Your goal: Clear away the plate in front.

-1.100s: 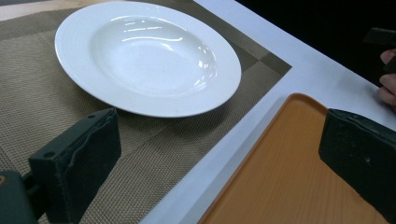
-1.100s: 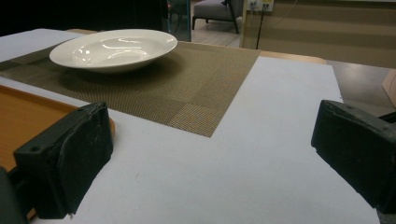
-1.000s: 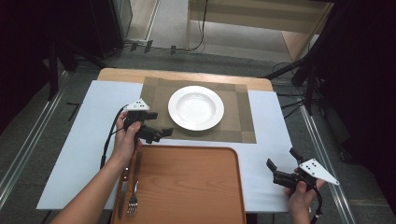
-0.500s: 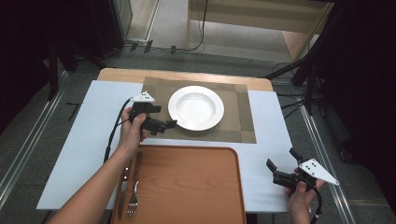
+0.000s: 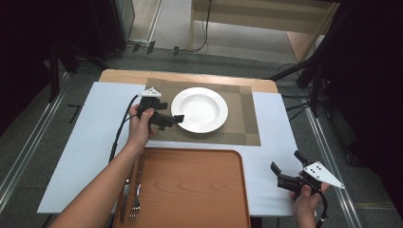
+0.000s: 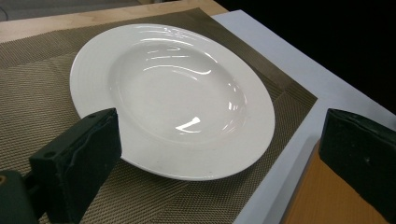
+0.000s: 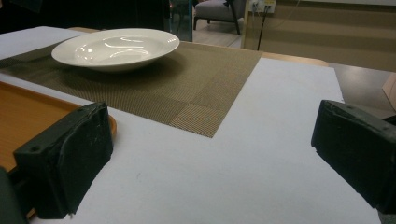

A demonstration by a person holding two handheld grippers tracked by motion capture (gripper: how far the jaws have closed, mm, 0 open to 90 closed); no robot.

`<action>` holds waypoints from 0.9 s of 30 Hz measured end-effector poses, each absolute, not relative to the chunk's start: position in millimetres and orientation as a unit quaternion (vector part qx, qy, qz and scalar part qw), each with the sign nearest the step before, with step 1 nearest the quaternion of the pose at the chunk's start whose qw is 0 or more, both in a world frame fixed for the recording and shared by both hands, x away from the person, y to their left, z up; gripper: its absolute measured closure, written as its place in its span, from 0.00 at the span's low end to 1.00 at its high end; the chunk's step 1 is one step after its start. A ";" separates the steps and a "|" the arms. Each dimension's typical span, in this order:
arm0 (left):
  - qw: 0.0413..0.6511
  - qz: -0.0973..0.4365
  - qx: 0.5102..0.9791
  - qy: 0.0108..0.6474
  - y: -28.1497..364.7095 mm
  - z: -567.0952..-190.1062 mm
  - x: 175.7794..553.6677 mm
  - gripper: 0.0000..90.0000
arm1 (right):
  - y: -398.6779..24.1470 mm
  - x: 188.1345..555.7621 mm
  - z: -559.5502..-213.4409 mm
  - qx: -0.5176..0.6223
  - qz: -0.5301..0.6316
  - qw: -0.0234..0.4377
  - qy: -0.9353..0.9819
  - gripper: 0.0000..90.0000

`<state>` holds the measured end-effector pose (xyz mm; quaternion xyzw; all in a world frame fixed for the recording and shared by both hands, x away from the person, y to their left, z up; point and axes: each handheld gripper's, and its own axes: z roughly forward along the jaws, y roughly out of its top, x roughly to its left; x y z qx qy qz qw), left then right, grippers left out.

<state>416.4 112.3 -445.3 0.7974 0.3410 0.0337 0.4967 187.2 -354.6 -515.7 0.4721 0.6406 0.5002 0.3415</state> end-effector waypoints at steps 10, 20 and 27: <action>0.489 0.030 0.796 0.355 105.1 -447.4 435.3 0.00 | -353.2 187.4 -515.8 0.469 0.499 0.342 0.644 0.00; 0.494 0.022 0.781 0.381 100.3 -451.8 459.2 0.00 | -353.2 188.0 -515.9 0.465 0.500 0.340 0.647 0.00; 0.477 0.014 0.781 0.402 97.2 -462.3 473.3 0.00 | -353.2 188.0 -515.9 0.465 0.500 0.340 0.647 0.00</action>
